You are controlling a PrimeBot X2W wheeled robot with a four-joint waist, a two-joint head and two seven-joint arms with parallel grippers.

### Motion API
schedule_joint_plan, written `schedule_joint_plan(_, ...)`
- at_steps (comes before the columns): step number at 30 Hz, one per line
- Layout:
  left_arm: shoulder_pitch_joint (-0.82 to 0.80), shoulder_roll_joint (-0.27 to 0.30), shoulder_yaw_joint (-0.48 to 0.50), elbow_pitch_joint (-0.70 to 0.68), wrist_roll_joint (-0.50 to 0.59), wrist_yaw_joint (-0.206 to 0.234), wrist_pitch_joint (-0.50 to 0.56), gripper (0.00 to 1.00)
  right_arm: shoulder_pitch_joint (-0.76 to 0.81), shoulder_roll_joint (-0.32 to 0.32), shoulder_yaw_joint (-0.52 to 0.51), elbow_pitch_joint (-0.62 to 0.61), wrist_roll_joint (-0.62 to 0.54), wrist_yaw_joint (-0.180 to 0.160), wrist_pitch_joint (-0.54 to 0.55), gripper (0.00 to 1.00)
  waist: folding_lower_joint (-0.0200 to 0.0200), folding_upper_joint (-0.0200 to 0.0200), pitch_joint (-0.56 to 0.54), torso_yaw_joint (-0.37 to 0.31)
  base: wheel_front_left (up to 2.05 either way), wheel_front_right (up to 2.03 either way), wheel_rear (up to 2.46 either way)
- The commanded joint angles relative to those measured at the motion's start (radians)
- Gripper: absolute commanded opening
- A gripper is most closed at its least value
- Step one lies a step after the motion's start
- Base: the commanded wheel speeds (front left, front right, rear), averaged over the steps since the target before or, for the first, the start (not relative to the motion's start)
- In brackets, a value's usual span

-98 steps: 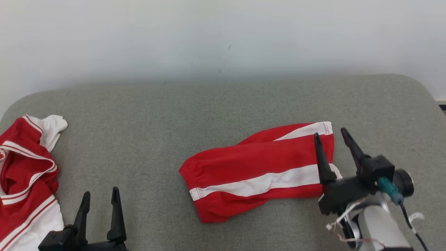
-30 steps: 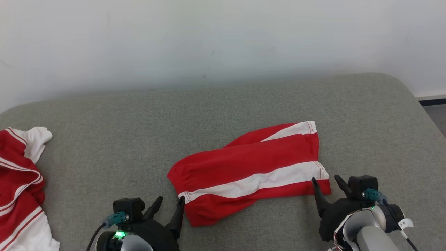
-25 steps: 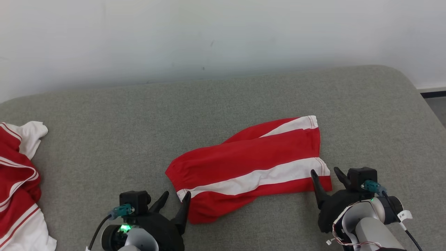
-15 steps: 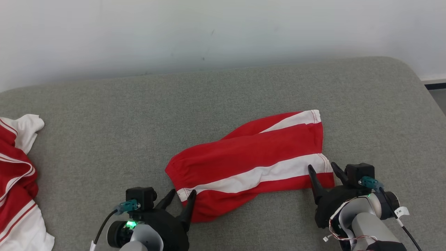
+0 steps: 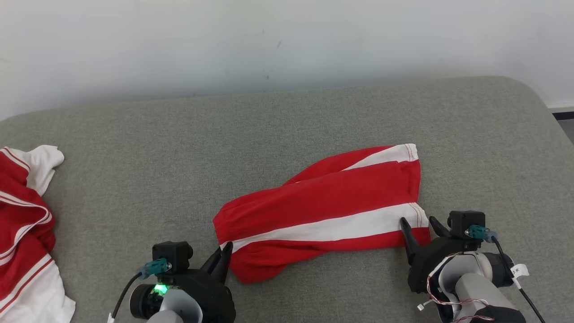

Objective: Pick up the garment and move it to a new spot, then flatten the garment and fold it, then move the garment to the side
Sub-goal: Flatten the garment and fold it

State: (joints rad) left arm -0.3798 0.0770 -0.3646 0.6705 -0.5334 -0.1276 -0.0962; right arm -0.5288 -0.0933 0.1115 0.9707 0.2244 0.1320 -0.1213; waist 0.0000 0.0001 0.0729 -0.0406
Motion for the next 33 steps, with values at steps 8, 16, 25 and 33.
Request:
schedule_joint_plan(8,0.000,0.015,0.000,0.018,-0.001,0.015,-0.019,0.00,-0.024,0.016,0.020,0.026,0.081,-0.003,0.022,1.00,0.0000,-0.0001,0.006,0.007,0.00,0.00,0.00)
schedule_joint_plan(16,-0.011,0.016,-0.006,0.028,-0.006,0.017,-0.022,0.00,-0.034,0.019,0.122,-0.022,0.193,-0.003,0.063,1.00,0.0000,-0.0001,0.009,0.007,0.00,0.00,0.00)
schedule_joint_plan(25,-0.009,0.012,-0.014,0.035,-0.014,0.020,-0.030,0.00,0.001,-0.020,0.204,-0.096,0.221,-0.003,0.033,1.00,0.0000,-0.0001,-0.003,0.006,0.00,0.00,0.00)
schedule_joint_plan(33,0.005,0.016,-0.018,0.039,-0.025,0.021,-0.028,0.00,0.020,-0.031,0.223,-0.112,0.267,-0.003,0.108,1.00,0.0000,-0.0001,-0.014,-0.003,0.00,0.00,0.00)
